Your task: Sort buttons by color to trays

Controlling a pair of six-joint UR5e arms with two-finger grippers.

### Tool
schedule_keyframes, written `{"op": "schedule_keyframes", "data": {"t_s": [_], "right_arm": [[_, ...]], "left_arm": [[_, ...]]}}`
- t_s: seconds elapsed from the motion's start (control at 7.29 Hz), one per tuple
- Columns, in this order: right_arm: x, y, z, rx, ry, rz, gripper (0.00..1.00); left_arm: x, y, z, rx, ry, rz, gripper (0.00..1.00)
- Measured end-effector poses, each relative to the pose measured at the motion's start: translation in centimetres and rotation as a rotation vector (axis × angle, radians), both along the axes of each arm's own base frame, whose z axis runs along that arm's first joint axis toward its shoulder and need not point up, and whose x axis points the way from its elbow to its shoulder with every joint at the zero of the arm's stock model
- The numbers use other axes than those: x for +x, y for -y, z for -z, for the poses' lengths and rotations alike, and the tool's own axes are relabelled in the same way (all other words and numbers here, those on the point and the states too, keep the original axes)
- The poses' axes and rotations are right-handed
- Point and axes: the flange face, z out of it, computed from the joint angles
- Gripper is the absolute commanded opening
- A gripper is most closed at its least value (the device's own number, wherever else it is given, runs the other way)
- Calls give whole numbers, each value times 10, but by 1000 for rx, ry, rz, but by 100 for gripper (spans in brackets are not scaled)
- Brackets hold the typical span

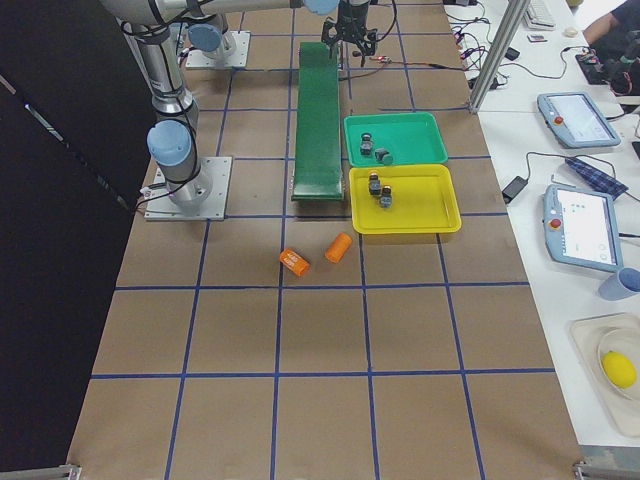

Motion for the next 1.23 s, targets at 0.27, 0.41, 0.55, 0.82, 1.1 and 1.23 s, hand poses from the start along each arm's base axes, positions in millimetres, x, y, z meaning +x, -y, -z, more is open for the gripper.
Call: {"op": "schedule_keyframes", "data": {"t_s": [0.27,0.41,0.55,0.82,1.1,1.23], "right_arm": [[0,-1,1,5,-16,306,100],[0,-2,1,7,-28,531,100],[3,-3,0,10,-33,747,100],[6,-5,1,17,-45,1091,100],[8,-6,0,25,-41,1209,100],[9,-6,0,27,-37,1221,100]], "left_arm": [[0,0,0,0,0,0,100],[0,0,0,0,0,0,100],[0,0,0,0,0,0,100],[0,0,0,0,0,0,100],[0,0,0,0,0,0,100],[0,0,0,0,0,0,100]]}}
